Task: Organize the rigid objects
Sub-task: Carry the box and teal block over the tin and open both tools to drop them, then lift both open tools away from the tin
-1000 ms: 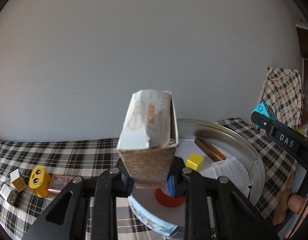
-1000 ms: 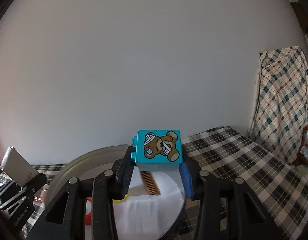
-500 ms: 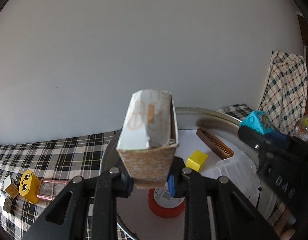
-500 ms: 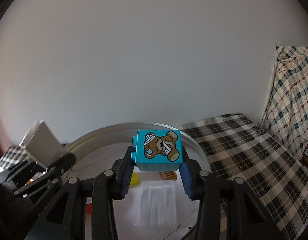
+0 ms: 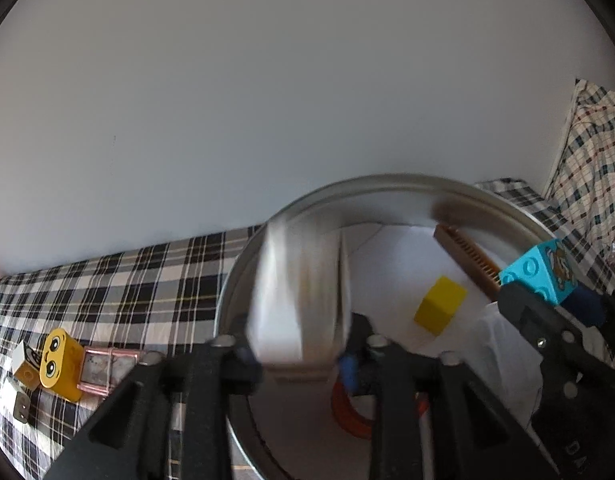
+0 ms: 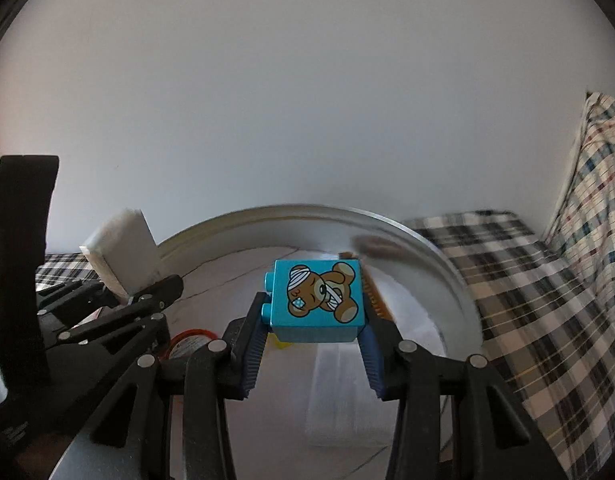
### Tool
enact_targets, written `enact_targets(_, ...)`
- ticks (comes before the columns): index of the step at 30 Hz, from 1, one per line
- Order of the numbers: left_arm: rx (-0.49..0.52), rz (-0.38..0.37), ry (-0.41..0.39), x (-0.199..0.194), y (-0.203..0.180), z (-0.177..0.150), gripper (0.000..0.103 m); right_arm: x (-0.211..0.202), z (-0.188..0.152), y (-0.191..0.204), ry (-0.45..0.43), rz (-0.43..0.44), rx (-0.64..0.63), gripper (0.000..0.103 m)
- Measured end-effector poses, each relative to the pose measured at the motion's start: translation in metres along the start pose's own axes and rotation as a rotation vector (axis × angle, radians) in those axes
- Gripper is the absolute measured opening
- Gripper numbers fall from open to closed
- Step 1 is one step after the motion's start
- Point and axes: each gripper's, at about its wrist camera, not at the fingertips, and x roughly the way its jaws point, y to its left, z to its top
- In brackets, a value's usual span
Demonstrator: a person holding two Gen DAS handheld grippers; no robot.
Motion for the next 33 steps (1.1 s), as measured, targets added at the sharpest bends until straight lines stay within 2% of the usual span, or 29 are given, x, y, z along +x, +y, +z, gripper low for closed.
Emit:
enact_targets(2, 0.012, 0.009, -0.031, -0.007, -0.004, 0.0, 0.069, 0.002, -0.001, 0.0, 0.01, 0.006, 0.01, 0.047)
enact_targets(4, 0.007, 0.021, -0.046, -0.012, -0.004, 0.001, 0.079, 0.002, 0.0, -0.002, 0.01, -0.013, 0.018, 0.057)
enact_targets(5, -0.009, 0.05, -0.059, -0.016, -0.002, 0.001, 0.095, -0.001, 0.001, -0.006, -0.006, -0.028, 0.036, 0.06)
enact_targets(6, -0.024, 0.075, -0.075, -0.018, 0.0, 0.001, 0.102, -0.005, 0.003, -0.011, -0.027, -0.033, 0.061, 0.067)
enact_targets(8, -0.056, 0.085, -0.116, -0.025, 0.006, 0.001, 0.103, -0.016, 0.006, -0.025, -0.086, -0.023, 0.142, 0.087)
enact_targets(10, -0.069, 0.058, -0.124, -0.03, 0.01, 0.001, 0.103, -0.026, 0.007, -0.037, -0.142, -0.007, 0.222, 0.091)
enact_targets(14, -0.077, 0.054, -0.15, -0.046, 0.019, -0.006, 0.103, -0.029, 0.008, -0.049, -0.165, 0.011, 0.296, 0.091)
enact_targets(19, -0.054, 0.07, -0.16, -0.054, 0.02, -0.014, 0.103, -0.026, 0.008, -0.056, -0.18, -0.011, 0.306, 0.091)
enact_targets(22, -0.047, 0.089, -0.156, -0.058, 0.026, -0.022, 0.103, -0.035, 0.005, -0.057, -0.261, -0.045, 0.281, 0.091)
enact_targets(27, -0.049, 0.136, -0.202, -0.077, 0.041, -0.041, 0.103, -0.06, -0.003, -0.046, -0.461, -0.112, 0.229, 0.091)
enact_targets(33, -0.041, 0.202, -0.26, -0.09, 0.053, -0.054, 0.103, -0.074, -0.009, -0.033, -0.535, -0.179, 0.173, 0.091)
